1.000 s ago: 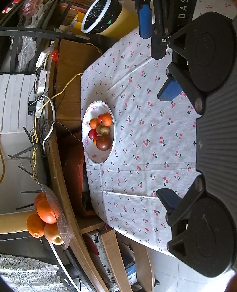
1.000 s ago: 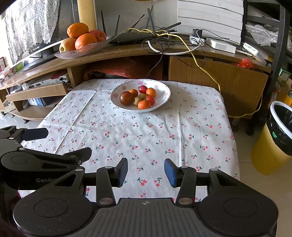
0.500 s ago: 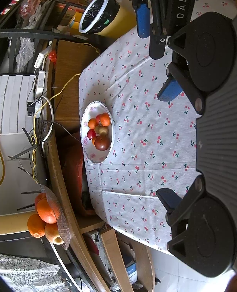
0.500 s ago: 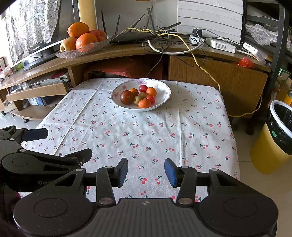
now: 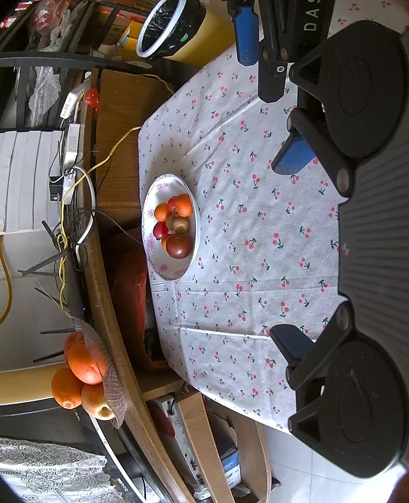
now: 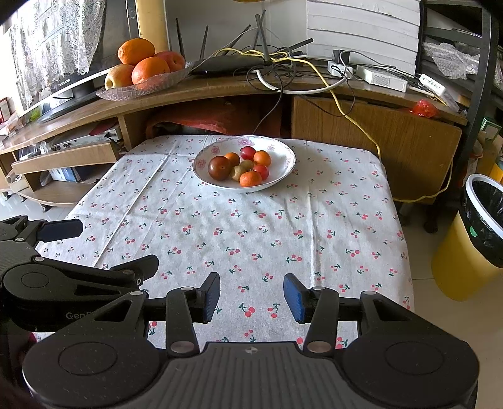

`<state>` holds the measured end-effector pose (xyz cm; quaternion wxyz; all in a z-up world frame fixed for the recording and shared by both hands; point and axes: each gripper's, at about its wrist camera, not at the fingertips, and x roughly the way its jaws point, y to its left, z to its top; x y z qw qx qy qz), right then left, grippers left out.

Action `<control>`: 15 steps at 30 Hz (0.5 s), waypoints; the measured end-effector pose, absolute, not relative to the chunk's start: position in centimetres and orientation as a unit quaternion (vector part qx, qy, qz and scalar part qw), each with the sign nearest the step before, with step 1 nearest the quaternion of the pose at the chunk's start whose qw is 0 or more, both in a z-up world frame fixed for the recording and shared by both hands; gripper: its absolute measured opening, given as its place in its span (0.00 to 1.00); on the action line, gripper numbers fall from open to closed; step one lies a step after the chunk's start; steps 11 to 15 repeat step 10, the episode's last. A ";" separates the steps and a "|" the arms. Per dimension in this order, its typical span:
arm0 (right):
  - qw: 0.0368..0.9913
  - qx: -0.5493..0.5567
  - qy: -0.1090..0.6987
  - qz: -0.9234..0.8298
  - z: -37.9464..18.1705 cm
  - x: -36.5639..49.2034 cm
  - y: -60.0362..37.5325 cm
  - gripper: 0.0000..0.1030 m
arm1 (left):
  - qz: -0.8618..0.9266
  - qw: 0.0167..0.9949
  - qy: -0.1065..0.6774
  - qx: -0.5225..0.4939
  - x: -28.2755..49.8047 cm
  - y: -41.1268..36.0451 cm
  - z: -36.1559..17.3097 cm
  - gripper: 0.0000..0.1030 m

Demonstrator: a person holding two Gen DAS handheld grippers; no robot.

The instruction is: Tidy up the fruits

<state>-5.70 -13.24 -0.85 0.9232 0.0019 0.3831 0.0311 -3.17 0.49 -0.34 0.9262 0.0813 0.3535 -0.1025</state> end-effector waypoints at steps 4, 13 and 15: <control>0.923 0.002 0.383 0.031 -0.8 -5.7 -13.2 0.41 | -0.102 0.927 0.352 0.082 -3.2 0.5 -0.3 1.00; 0.924 0.002 0.382 0.030 -0.7 -5.7 -13.2 0.41 | -0.103 0.927 0.350 0.085 -3.3 0.5 -0.3 1.00; 0.924 0.002 0.382 0.030 -0.7 -5.7 -13.2 0.41 | -0.103 0.927 0.350 0.085 -3.3 0.5 -0.3 1.00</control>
